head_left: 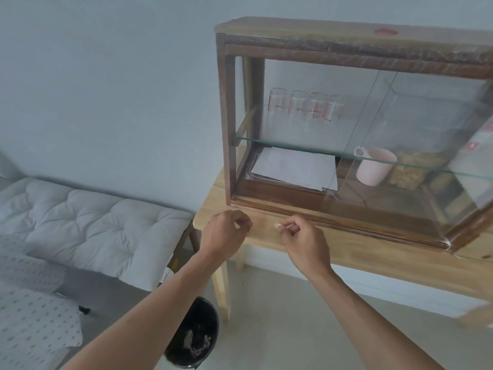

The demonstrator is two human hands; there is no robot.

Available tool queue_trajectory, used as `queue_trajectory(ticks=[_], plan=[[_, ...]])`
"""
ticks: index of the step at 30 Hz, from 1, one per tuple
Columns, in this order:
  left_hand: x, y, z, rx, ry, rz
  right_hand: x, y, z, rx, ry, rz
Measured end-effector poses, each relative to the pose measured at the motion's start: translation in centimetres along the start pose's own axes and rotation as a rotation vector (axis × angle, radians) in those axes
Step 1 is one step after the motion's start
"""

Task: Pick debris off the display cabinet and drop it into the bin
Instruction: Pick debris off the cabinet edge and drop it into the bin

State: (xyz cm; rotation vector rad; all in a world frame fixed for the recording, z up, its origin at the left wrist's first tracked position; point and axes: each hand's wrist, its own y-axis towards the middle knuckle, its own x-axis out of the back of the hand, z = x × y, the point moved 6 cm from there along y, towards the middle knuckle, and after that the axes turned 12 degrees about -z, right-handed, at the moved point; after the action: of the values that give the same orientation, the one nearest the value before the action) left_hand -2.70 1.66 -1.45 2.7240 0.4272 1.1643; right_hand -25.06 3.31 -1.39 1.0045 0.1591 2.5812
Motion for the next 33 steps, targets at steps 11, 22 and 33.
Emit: queue_trajectory(ticks=[11,22,33], plan=[[5.0,-8.8,12.6,0.221,0.127,0.081,-6.4,-8.6,1.9,0.043,0.034,0.208],[3.3,-16.2,27.5,0.504,0.175,0.127,-19.5,-16.6,-2.4,-0.026,-0.111,0.489],[-2.9,-21.1,43.4,0.749,0.243,0.253,-35.1,-23.0,-9.2,-0.091,-0.317,0.692]])
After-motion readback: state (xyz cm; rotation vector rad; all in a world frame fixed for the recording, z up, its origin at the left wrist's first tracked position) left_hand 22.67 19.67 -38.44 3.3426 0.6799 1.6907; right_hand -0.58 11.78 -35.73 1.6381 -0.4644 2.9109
